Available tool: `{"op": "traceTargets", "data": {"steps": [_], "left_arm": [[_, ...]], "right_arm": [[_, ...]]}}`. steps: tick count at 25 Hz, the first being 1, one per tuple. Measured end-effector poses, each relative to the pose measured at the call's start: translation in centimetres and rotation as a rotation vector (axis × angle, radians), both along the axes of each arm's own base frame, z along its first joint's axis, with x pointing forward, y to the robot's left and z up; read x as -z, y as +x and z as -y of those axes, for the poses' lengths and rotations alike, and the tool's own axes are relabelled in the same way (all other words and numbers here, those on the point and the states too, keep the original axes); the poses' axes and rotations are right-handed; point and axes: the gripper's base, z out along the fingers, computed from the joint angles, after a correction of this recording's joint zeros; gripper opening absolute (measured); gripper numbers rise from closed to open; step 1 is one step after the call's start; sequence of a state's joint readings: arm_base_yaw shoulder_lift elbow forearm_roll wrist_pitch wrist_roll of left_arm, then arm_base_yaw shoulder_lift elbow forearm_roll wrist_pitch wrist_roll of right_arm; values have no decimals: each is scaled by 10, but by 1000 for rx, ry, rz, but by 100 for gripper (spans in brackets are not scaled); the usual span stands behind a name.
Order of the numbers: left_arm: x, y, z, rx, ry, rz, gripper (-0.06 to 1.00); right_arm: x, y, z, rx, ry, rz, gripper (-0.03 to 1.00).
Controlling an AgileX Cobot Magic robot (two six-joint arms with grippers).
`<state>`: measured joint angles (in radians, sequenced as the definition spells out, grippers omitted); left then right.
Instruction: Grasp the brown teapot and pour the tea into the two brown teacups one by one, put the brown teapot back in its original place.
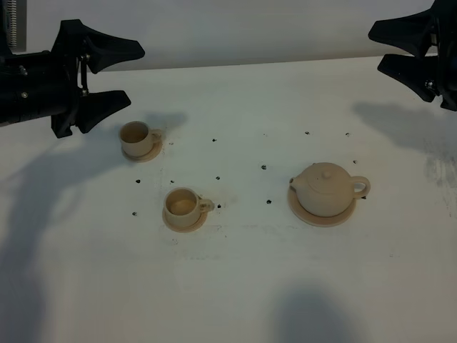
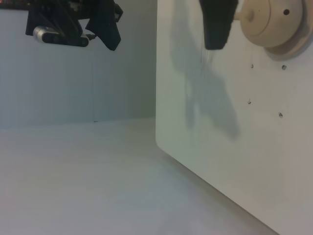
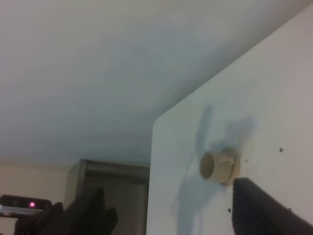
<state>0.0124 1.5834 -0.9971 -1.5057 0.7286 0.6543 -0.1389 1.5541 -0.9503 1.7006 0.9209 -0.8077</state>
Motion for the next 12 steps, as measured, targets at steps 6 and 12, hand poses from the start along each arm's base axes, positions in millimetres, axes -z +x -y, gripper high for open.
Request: {"op": "traceTargets", "data": {"steps": [6,12], "left_arm": [[-1,0,0,3,6,5,76],[-2,1,0,4,7,10,76]], "right_arm": [[0,0,-1,-4,-5,5,56],[0,-1,-15,-38,-5,12,56]]}}
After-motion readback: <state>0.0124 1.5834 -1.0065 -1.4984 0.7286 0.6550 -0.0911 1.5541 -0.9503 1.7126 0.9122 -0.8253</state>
